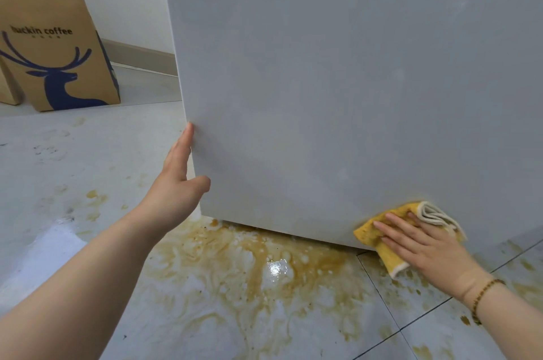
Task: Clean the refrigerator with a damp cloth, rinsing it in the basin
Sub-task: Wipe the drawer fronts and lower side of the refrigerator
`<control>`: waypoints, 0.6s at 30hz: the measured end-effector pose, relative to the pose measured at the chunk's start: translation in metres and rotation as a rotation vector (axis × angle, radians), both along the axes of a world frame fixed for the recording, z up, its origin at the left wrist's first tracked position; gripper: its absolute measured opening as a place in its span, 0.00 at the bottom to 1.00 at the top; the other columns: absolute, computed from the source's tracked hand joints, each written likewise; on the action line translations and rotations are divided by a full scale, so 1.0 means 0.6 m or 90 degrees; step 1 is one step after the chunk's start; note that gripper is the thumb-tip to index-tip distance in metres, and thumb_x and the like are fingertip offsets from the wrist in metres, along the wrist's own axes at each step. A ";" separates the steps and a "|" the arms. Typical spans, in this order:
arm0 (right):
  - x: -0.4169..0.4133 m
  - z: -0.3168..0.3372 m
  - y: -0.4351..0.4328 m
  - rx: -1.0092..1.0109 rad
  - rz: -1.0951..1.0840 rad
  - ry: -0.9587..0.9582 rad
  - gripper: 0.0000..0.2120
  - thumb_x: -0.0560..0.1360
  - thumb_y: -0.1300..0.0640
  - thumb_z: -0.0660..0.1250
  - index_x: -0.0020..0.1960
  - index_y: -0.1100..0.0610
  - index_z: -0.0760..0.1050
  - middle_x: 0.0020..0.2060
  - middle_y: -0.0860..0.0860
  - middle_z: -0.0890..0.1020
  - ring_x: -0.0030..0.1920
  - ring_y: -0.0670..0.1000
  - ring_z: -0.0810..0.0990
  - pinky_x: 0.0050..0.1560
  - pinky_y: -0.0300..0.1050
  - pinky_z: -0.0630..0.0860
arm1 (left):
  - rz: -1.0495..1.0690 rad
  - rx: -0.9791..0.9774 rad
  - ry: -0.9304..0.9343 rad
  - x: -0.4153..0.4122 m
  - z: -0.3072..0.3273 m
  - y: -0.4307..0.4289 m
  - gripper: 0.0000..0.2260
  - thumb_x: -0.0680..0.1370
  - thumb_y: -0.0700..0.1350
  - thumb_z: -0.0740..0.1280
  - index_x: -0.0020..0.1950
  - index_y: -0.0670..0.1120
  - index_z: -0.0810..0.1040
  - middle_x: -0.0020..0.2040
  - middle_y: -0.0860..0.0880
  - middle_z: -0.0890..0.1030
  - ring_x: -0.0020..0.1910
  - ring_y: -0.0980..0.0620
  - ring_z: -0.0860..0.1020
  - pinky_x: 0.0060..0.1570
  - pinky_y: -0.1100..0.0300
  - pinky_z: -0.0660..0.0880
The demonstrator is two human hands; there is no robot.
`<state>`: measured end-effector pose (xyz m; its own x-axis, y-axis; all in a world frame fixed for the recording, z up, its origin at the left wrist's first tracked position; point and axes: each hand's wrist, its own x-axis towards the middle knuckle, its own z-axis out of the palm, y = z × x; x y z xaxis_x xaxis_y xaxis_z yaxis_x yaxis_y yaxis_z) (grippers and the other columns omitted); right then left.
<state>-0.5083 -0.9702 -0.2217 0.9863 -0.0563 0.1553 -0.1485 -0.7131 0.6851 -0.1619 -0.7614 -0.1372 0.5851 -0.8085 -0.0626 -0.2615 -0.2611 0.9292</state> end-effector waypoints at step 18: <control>0.247 0.232 0.220 1.288 -0.331 -0.376 0.18 0.56 0.62 0.58 0.45 0.52 0.74 0.38 0.51 0.78 0.40 0.48 0.76 0.38 0.40 0.72 | -0.334 0.014 -0.055 -0.049 0.084 0.057 0.36 0.57 0.65 0.74 0.58 0.72 0.58 0.62 0.70 0.62 0.58 0.80 0.62 0.50 0.85 0.59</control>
<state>-0.3600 -0.8380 -0.0827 0.7060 -0.6641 -0.2460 -0.3692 -0.0486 -0.9281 -0.1913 -0.7269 -0.0867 0.1065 -0.9929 -0.0531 -0.4373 -0.0947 0.8943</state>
